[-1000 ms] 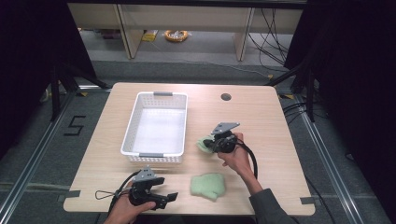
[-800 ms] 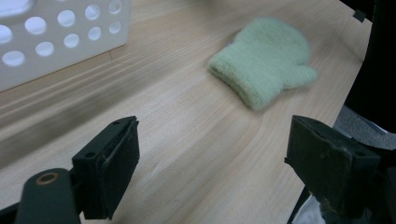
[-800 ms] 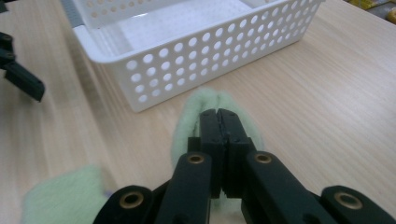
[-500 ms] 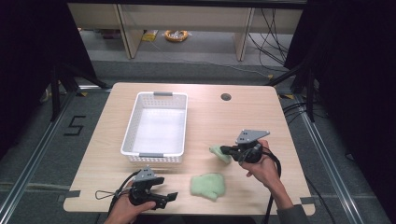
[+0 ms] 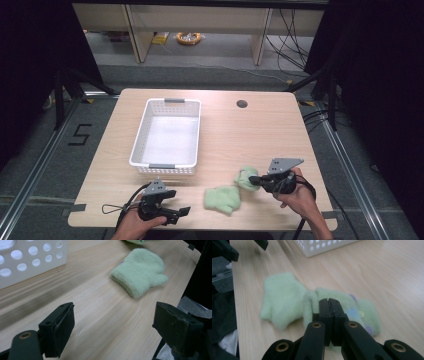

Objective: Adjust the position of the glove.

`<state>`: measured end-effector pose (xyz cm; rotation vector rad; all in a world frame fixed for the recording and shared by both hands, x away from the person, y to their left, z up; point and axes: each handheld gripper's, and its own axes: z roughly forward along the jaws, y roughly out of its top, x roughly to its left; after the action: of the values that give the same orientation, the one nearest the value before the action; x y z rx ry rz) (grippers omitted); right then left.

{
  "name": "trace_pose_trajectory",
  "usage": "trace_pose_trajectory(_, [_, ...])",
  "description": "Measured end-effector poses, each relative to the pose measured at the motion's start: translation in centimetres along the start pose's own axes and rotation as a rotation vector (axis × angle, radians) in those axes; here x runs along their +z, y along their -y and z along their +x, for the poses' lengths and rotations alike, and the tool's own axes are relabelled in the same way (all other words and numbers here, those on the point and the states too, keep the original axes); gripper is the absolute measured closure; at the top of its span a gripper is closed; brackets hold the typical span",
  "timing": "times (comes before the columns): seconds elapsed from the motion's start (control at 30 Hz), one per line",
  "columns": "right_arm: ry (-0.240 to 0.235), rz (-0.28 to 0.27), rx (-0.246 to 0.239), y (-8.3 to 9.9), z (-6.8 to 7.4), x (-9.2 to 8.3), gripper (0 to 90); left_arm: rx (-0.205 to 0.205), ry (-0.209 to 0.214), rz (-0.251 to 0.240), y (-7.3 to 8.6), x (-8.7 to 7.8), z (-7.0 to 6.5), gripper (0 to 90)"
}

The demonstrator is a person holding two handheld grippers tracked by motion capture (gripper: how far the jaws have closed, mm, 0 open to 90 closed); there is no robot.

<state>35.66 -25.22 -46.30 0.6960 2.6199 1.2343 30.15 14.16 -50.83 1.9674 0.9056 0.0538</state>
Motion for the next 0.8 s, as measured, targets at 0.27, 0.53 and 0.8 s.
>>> trace_pose_trajectory(0.27, [-0.046, 0.08, -0.008, 2.2, -0.1, 0.4, 89.8, 0.0, 0.005, -0.001, 0.0, 0.0, -0.1, 16.5])
trace_pose_trajectory(0.53, [-0.016, 0.15, 0.053, 2.9, -0.2, 0.4, 89.0, -0.001, 0.005, -0.002, 0.0, 0.1, -0.1, 16.5])
trace_pose_trajectory(0.8, [0.222, 0.192, 0.263, 1.1, 0.8, -0.2, 61.2, 0.002, 0.003, 0.007, -0.1, 0.0, 0.0, 16.5])
